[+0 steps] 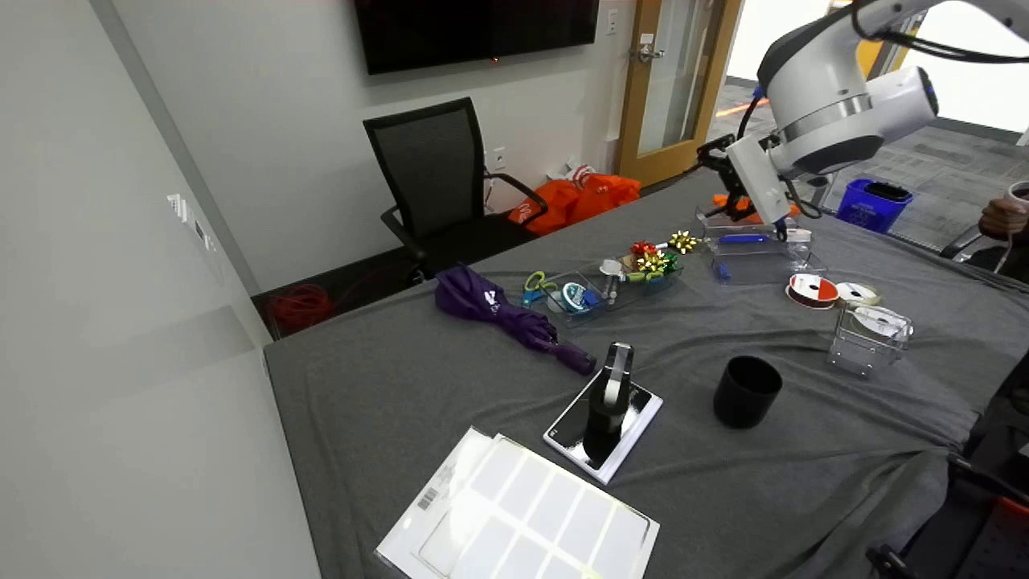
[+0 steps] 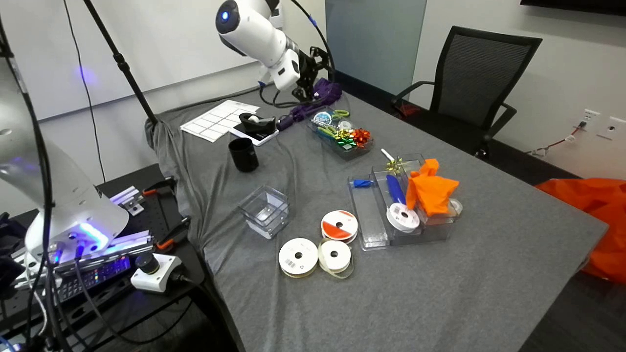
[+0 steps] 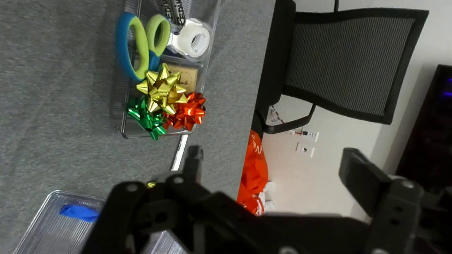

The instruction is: Put the scissors in the empty clear object

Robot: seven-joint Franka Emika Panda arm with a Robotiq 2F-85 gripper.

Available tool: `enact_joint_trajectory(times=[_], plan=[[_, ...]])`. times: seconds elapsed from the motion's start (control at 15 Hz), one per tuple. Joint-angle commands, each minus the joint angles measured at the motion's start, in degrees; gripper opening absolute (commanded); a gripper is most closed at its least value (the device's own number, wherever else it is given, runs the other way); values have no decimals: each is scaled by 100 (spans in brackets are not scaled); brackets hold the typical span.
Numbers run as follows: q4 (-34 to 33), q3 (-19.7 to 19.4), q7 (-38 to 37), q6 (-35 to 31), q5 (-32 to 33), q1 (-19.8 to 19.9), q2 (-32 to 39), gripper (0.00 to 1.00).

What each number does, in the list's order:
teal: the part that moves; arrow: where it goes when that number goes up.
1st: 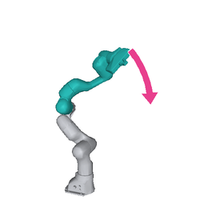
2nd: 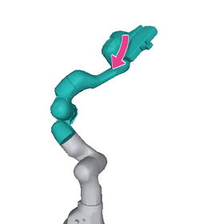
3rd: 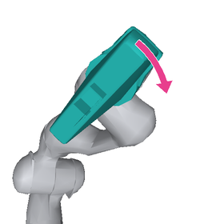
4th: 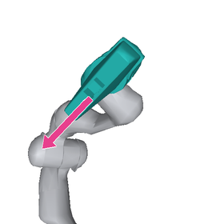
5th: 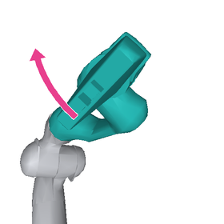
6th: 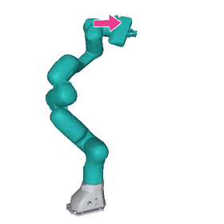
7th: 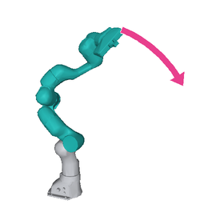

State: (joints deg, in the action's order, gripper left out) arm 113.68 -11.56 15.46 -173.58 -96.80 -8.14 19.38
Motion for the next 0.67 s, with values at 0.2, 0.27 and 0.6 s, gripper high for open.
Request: enact_joint_trajectory(times=[0.2, 0.27, 0.6], plan=[[-1304, -110, 373, -109, -1030, 11, 1679, 100], [-1327, -108, 350, -92, -1008, 6, 1796, 100], [-1075, -19, 42, 76, -508, 25, 2071, 100]])
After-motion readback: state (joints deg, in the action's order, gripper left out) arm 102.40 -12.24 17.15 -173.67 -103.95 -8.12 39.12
